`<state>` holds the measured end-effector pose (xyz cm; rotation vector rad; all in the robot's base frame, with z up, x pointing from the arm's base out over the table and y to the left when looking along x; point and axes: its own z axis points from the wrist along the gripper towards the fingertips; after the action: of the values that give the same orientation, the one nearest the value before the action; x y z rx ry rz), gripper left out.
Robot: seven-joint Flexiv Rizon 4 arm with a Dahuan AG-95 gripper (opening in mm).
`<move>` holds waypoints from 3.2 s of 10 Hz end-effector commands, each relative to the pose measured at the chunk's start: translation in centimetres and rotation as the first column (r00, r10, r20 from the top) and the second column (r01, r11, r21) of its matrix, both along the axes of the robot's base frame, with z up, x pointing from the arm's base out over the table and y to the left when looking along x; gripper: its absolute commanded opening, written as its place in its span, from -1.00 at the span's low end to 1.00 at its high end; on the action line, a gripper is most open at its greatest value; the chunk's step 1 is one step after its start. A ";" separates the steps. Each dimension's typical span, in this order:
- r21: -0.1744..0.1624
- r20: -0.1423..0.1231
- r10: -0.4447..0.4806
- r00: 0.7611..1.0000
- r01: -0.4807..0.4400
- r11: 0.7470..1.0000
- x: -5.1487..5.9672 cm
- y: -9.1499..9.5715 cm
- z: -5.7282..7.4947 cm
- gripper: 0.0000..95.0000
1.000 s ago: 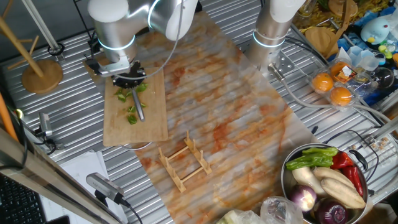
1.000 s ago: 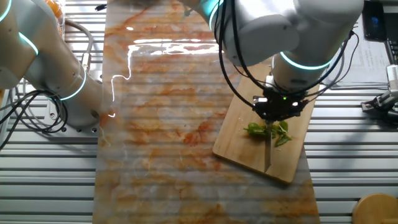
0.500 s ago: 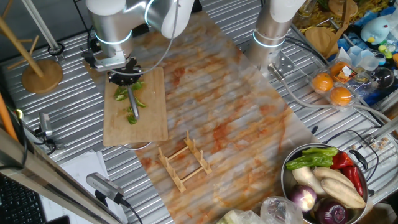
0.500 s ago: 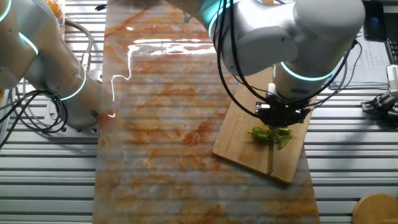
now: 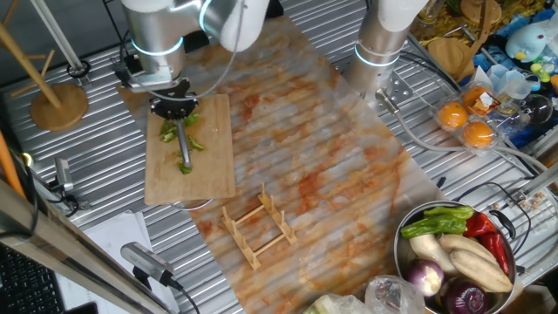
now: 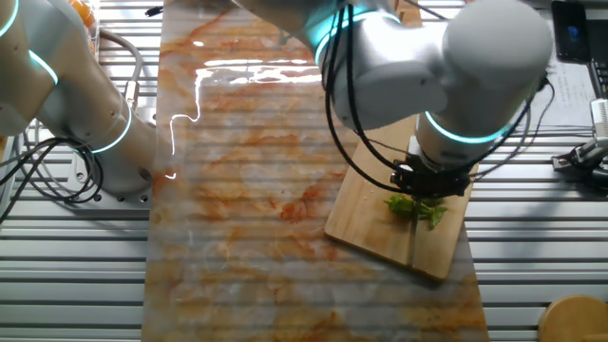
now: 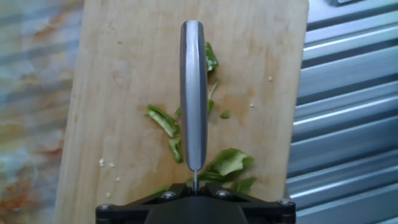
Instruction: Chop the chili peppers
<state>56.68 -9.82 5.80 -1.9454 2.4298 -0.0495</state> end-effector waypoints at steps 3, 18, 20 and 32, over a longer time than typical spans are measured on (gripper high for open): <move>-0.031 0.033 -0.006 0.999 0.007 1.000 -0.5 -0.1 -0.7 -1.00; 0.068 0.032 -0.036 0.999 0.034 0.997 0.9 0.7 -0.6 -1.00; 0.074 0.047 -0.017 0.999 0.014 0.997 0.1 -0.1 0.1 -1.00; 0.087 0.055 -0.048 0.997 0.043 0.995 0.7 -0.2 -0.4 -1.00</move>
<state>57.35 -9.98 5.54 -1.7968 2.3988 0.0237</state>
